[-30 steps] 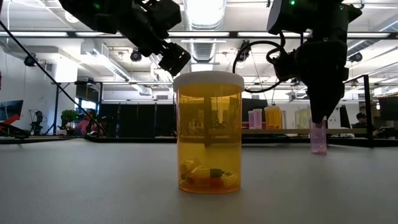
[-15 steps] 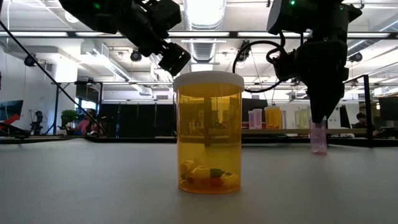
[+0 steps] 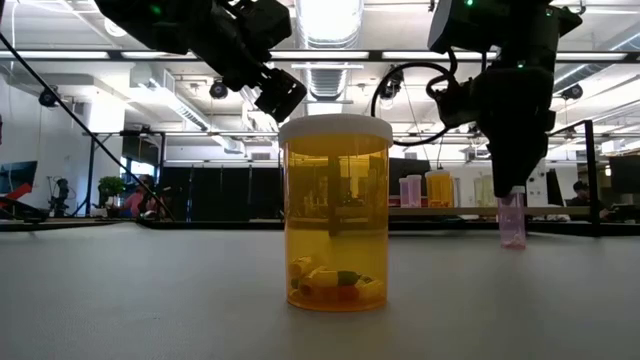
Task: Pick and place medicine bottles onto shelf by color
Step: Put the pink pill bottle on the shelf aligned with the other pink pill bottles
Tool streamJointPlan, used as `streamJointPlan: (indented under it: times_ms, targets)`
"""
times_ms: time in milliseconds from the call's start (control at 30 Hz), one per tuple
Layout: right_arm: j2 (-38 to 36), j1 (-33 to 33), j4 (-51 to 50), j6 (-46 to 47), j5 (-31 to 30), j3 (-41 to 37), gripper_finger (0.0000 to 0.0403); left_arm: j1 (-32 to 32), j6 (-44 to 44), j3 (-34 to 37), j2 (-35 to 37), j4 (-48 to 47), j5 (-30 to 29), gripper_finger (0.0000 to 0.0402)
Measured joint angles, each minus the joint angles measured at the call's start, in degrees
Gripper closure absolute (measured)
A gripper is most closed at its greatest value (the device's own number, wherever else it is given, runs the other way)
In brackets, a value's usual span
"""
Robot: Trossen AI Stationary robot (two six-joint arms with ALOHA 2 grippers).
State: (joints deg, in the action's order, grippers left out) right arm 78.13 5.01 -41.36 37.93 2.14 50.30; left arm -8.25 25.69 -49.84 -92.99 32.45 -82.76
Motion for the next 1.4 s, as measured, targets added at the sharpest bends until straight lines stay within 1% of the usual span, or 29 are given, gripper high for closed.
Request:
streamJointPlan:
  times_ms: [200, 433, 567, 967, 1233, 1400]
  targets:
    - [0.0, 0.0, -0.1, -0.3, 0.8, 0.0, 0.0192, 0.0, 0.0, 0.0, 0.0, 0.0, 0.0, 0.0162]
    - [0.0, 0.0, -0.1, -0.7, 0.9, 0.0, 0.0239, 0.0, 0.0, 0.0, 0.0, 0.0, 0.0, 0.0162]
    - [0.0, 0.0, -0.1, -0.7, 0.9, 0.0, 0.0256, 0.0, 0.0, 0.0, 0.0, 0.0, 0.0, 0.0162]
    - [0.0, 0.0, -0.1, -0.5, 0.9, 0.0, 0.0266, 0.0, 0.0, 0.0, 0.0, 0.0, 0.0, 0.0162]
    - [0.0, 0.0, -0.1, -0.7, 0.9, 0.0, 0.0285, 0.0, 0.0, 0.0, 0.0, 0.0, 0.0, 0.0162]
    - [0.0, 0.0, -0.1, -0.7, 0.9, 0.0, 0.0284, 0.0, 0.0, 0.0, 0.0, 0.0, 0.0, 0.0162]
